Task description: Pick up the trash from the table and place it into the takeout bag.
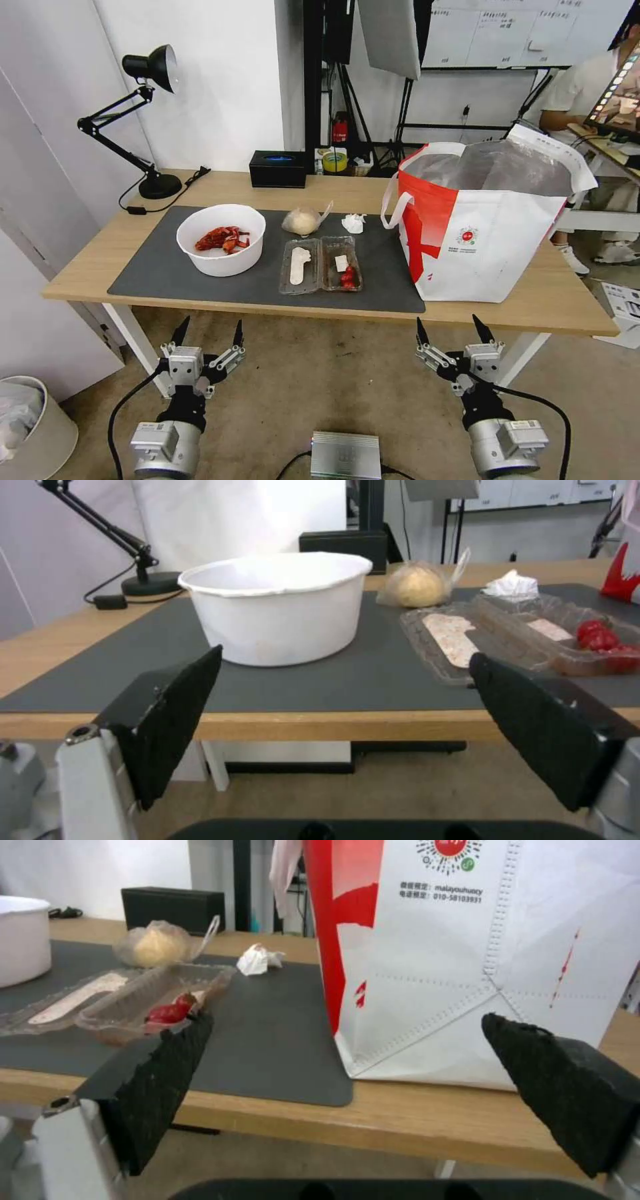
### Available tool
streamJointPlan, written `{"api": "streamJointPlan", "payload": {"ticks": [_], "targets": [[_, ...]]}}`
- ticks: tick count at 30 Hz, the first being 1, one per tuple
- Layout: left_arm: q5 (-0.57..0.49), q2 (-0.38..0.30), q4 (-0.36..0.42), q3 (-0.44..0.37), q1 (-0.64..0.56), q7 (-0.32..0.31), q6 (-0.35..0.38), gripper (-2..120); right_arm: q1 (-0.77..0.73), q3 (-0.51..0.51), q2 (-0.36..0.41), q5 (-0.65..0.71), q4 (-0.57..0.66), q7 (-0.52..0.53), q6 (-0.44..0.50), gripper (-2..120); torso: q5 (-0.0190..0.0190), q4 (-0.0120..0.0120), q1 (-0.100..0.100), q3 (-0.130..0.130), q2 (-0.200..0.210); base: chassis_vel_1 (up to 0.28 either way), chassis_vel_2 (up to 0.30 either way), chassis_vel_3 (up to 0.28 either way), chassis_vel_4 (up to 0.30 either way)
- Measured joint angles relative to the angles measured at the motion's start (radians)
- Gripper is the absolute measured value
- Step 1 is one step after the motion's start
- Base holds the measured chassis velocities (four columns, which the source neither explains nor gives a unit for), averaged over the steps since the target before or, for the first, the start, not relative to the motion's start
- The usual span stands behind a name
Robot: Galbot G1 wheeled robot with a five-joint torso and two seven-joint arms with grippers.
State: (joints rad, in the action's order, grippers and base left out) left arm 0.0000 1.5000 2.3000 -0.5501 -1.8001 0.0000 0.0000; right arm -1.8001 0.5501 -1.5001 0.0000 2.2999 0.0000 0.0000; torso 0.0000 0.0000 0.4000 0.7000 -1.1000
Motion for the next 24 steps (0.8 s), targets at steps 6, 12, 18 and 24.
{"api": "streamJointPlan", "payload": {"ticks": [6, 12, 18, 24], "targets": [[0.0, 0.0, 0.0, 0.0, 0.0, 0.0, 0.0, 100, 0.0, 0.0, 0.0, 0.0, 0.0, 0.0, 0.0, 100, 0.0, 0.0, 0.0, 0.0, 0.0, 0.0, 0.0, 0.0, 0.0], [0.0, 0.0, 0.0, 0.0, 0.0, 0.0, 0.0, 100, 0.0, 0.0, 0.0, 0.0, 0.0, 0.0, 0.0, 100, 0.0, 0.0, 0.0, 0.0, 0.0, 0.0, 0.0, 0.0, 0.0], [0.0, 0.0, 0.0, 0.0, 0.0, 0.0, 0.0, 100, 0.0, 0.0, 0.0, 0.0, 0.0, 0.0, 0.0, 100, 0.0, 0.0, 0.0, 0.0, 0.0, 0.0, 0.0, 0.0, 0.0], [0.0, 0.0, 0.0, 0.0, 0.0, 0.0, 0.0, 100, 0.0, 0.0, 0.0, 0.0, 0.0, 0.0, 0.0, 100, 0.0, 0.0, 0.0, 0.0, 0.0, 0.0, 0.0, 0.0, 0.0]]}}
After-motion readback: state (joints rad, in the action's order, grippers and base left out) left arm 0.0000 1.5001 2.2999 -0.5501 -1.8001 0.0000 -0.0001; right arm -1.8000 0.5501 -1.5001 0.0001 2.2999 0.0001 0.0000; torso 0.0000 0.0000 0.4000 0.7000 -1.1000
